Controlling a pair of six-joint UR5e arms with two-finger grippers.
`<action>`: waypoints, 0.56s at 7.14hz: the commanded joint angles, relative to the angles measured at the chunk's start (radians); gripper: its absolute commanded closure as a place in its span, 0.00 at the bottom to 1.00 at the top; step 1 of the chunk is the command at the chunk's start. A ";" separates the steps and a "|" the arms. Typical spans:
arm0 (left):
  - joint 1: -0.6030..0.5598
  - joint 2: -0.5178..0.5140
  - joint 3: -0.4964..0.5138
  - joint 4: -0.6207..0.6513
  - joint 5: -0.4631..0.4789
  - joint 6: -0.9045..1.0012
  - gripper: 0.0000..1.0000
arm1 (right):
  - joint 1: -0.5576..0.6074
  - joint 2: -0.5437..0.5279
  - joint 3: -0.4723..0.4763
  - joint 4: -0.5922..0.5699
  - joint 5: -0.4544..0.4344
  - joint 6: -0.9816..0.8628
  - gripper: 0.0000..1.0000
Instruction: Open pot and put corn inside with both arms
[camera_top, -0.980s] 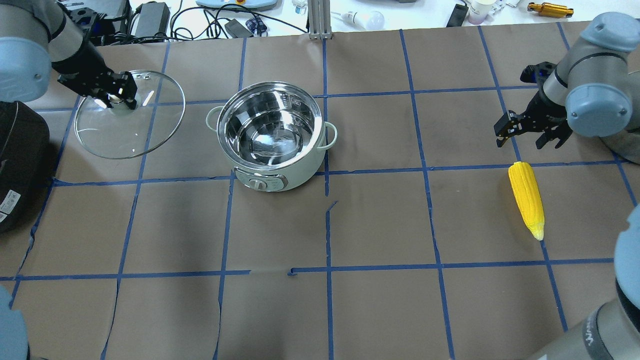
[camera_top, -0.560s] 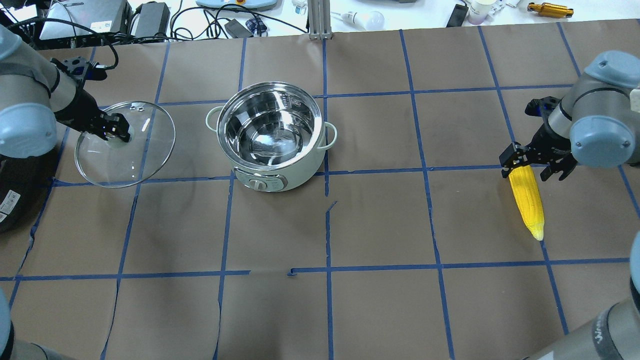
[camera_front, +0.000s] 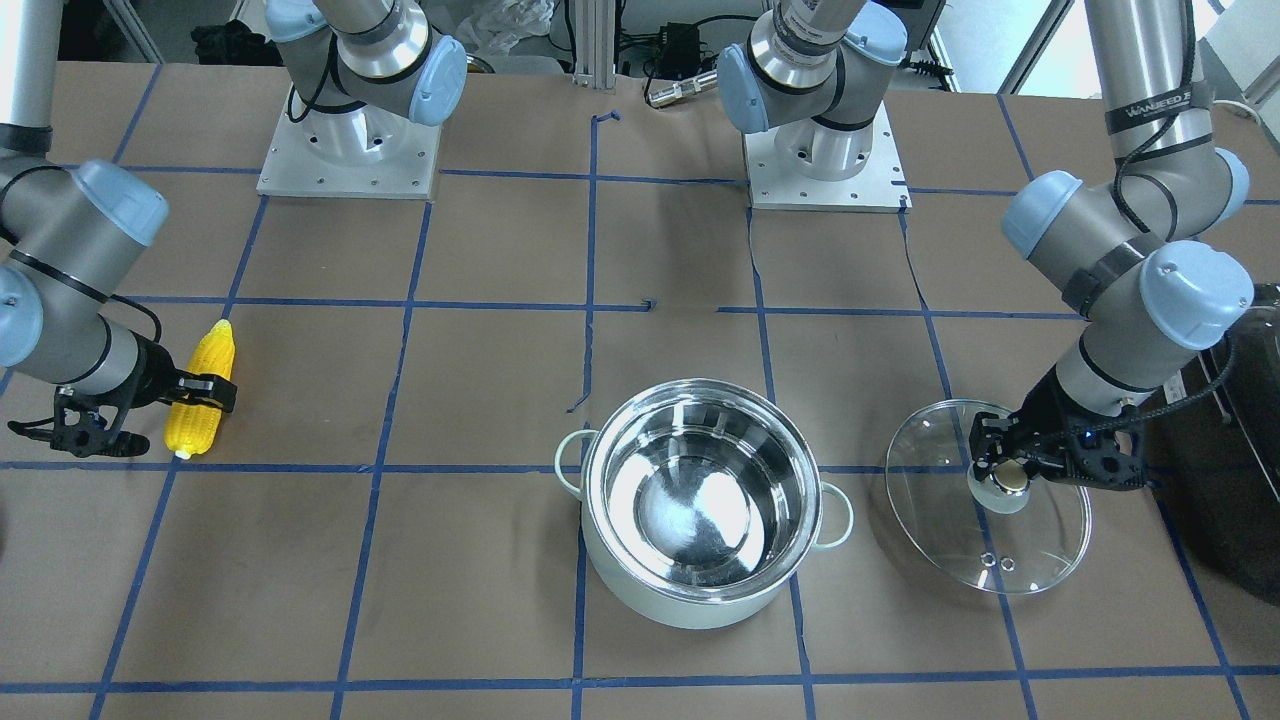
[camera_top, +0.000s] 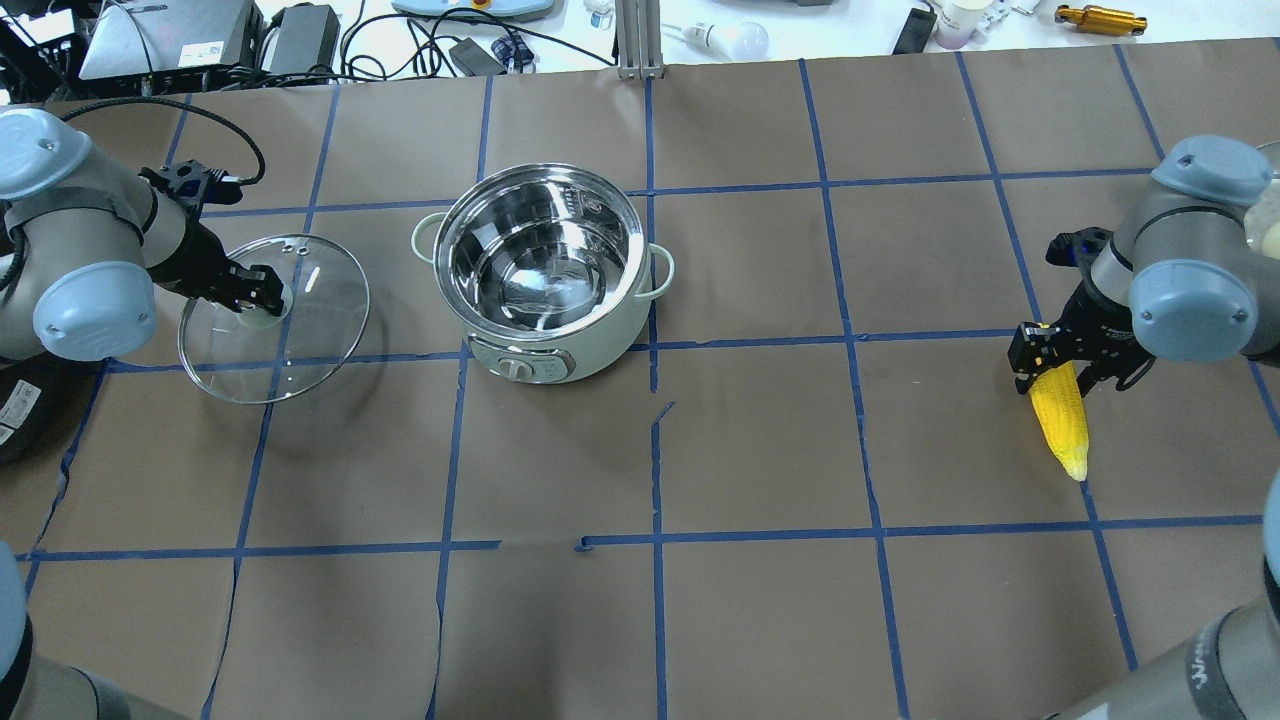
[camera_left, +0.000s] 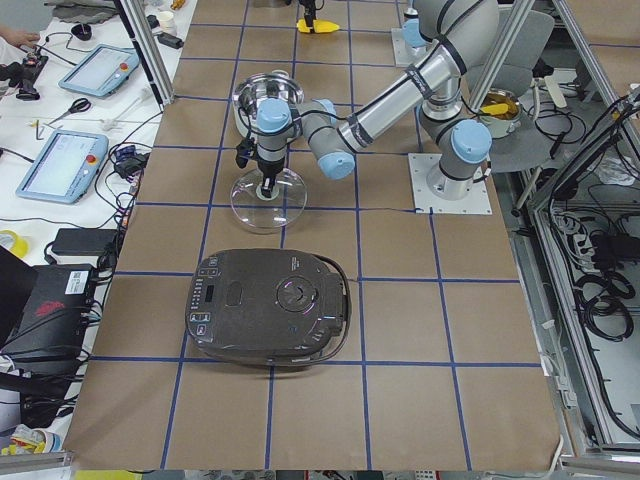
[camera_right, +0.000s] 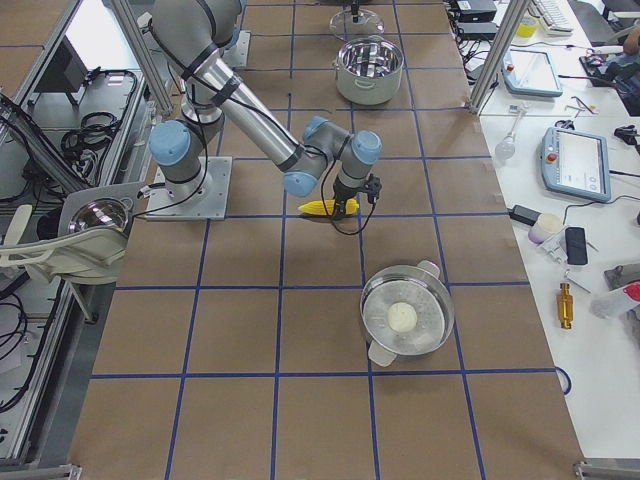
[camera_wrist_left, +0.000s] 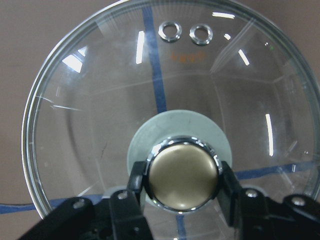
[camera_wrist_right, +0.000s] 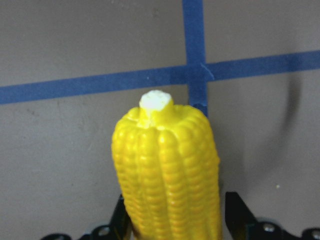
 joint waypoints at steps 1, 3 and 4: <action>0.000 0.000 -0.031 0.013 0.002 -0.006 0.34 | 0.005 -0.028 0.008 0.008 -0.002 0.008 0.93; 0.000 0.000 -0.028 0.013 0.002 -0.008 0.30 | 0.007 -0.032 0.003 0.011 -0.005 0.011 1.00; 0.000 0.000 -0.026 0.011 0.004 -0.009 0.22 | 0.014 -0.035 -0.015 0.011 -0.005 0.026 1.00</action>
